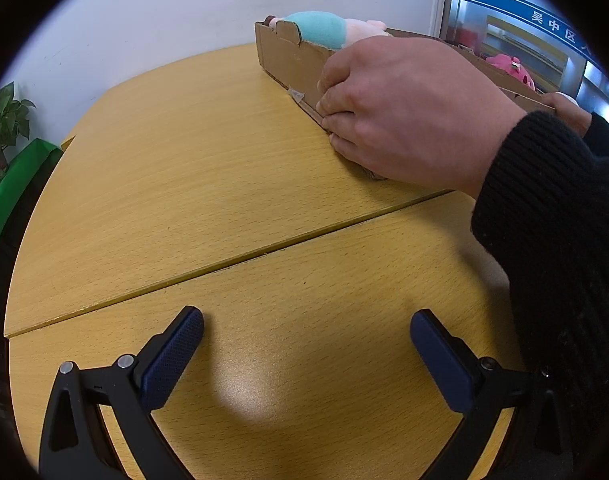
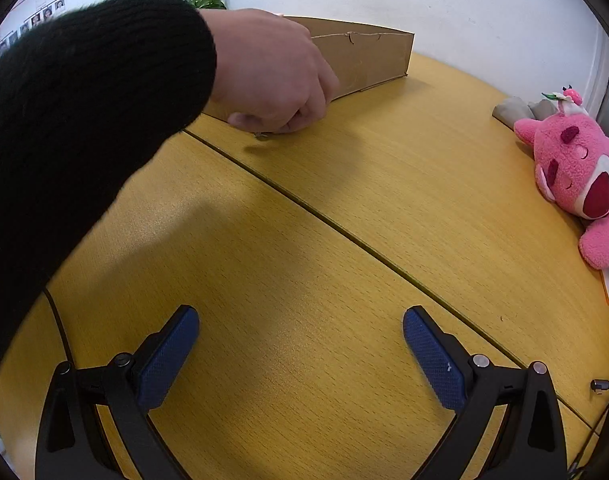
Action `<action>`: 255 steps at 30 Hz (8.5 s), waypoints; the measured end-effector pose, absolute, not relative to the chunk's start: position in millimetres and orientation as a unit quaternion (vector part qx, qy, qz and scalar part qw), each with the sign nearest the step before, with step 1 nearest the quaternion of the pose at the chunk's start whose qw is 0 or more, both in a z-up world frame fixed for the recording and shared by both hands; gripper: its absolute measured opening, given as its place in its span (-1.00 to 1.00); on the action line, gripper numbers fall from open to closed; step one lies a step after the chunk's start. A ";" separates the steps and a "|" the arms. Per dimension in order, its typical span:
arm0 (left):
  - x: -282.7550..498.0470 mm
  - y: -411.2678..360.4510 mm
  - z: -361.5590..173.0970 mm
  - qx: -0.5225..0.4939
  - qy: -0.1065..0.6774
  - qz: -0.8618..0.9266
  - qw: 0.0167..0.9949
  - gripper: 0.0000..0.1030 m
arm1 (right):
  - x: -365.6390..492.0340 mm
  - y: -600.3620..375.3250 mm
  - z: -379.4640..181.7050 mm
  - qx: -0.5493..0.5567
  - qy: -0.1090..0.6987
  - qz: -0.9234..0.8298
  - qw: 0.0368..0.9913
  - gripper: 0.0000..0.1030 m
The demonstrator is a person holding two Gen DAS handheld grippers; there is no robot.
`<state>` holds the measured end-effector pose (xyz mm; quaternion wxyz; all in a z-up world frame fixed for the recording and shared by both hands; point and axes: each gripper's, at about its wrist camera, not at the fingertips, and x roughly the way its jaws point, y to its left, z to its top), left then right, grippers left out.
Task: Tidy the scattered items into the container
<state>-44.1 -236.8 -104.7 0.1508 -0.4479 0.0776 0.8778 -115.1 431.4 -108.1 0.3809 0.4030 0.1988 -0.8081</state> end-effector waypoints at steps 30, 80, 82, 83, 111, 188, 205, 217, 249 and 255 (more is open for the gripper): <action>-45.9 -237.0 -104.4 -0.448 0.078 0.878 0.151 1.00 | -118.1 434.3 -108.9 0.403 0.200 -0.807 0.382 1.00; -43.5 -236.6 -105.7 -0.448 0.077 0.878 0.147 1.00 | -118.6 435.3 -110.1 0.404 0.201 -0.807 0.382 1.00; -43.6 -236.5 -105.7 -0.448 0.077 0.878 0.147 1.00 | -118.9 435.3 -110.4 0.404 0.201 -0.807 0.382 1.00; -43.6 -236.6 -105.7 -0.448 0.077 0.878 0.147 1.00 | -118.6 435.3 -110.2 0.404 0.201 -0.807 0.382 1.00; -43.5 -236.7 -105.8 -0.448 0.076 0.879 0.146 1.00 | -120.7 432.0 -111.6 0.405 0.200 -0.809 0.376 1.00; -8.8 -97.0 -67.2 -0.404 -0.186 0.872 0.205 0.35 | -26.0 119.6 -90.5 0.403 0.142 -0.818 0.384 1.00; -12.5 -101.5 -66.8 -0.399 -0.194 0.869 0.217 0.27 | -34.2 96.9 -105.9 0.428 0.150 -0.819 0.352 1.00; -10.4 -103.7 -63.6 -0.404 -0.190 0.868 0.218 0.22 | -25.0 114.3 -103.6 0.417 0.083 -0.840 0.337 1.00; 65.1 -57.1 -18.0 -0.444 -0.147 0.863 0.188 -0.01 | 43.1 124.8 -63.1 0.463 0.063 -0.801 0.375 0.64; 104.8 -43.1 -5.4 -0.440 -0.140 0.868 0.183 -0.01 | 88.8 143.6 -59.0 0.458 0.050 -0.801 0.383 0.64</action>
